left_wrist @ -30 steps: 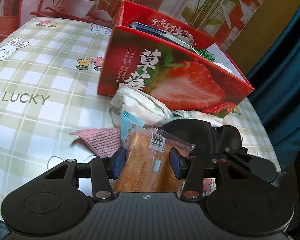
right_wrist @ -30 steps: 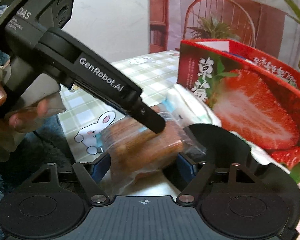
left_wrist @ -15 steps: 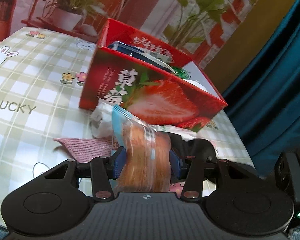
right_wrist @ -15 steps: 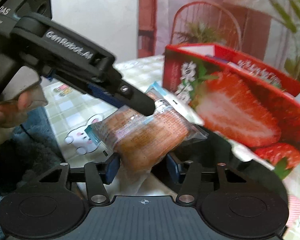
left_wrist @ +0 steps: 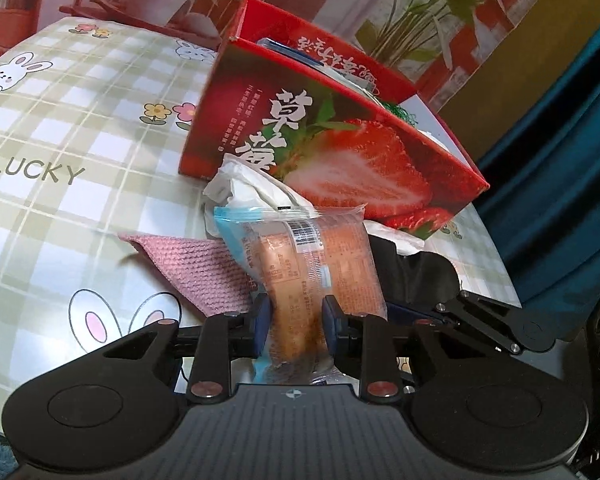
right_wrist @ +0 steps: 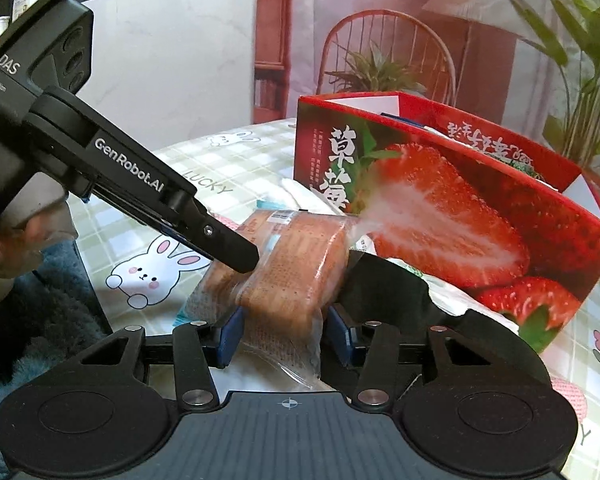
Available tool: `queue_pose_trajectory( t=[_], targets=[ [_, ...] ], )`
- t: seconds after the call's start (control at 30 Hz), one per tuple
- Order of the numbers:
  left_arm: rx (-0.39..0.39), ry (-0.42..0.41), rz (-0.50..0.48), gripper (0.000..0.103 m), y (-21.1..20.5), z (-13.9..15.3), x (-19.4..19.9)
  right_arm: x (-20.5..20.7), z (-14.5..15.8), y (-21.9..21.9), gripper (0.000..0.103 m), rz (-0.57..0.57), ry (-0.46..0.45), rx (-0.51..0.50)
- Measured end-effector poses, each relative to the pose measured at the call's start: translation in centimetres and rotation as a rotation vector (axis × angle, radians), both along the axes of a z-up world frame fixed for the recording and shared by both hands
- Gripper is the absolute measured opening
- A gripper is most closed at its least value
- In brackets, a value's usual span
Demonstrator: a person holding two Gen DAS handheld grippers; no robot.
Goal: Organize soft objects
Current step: 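Close both grippers on the wrapped bread pastry bag, then lift the bread pastry with both grippers into the red box and release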
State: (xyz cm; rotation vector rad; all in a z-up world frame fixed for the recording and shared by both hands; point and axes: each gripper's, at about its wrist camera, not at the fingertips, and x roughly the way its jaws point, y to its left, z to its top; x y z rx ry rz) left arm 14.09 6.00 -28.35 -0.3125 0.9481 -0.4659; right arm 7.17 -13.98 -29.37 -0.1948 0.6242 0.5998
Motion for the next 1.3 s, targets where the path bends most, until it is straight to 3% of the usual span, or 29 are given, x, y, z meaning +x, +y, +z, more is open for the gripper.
queue_pose_trajectory(
  t=[0.13, 0.4, 0.93, 1.3],
  targets=[
    [-0.005, 0.003, -0.014, 0.035, -0.4, -0.3, 0.1, 0.0, -0.1, 0.2, 0.047, 0.007, 0.002, 0.017],
    [-0.012, -0.044, -0.030, 0.036, -1.1, 1.2, 0.1, 0.3, 0.8, -0.6, 0.041, -0.014, 0.006, 0.062],
    [-0.074, -0.229, -0.031, 0.036, -2.5, 8.8, 2.5, 2.0, 8.0, -3.0, 0.040, -0.059, -0.138, 0.147],
    [-0.053, -0.300, -0.028, 0.036, -3.4, 12.0, 6.9, 7.4, 11.8, -3.8, 0.040, -0.084, -0.182, 0.168]
  ],
)
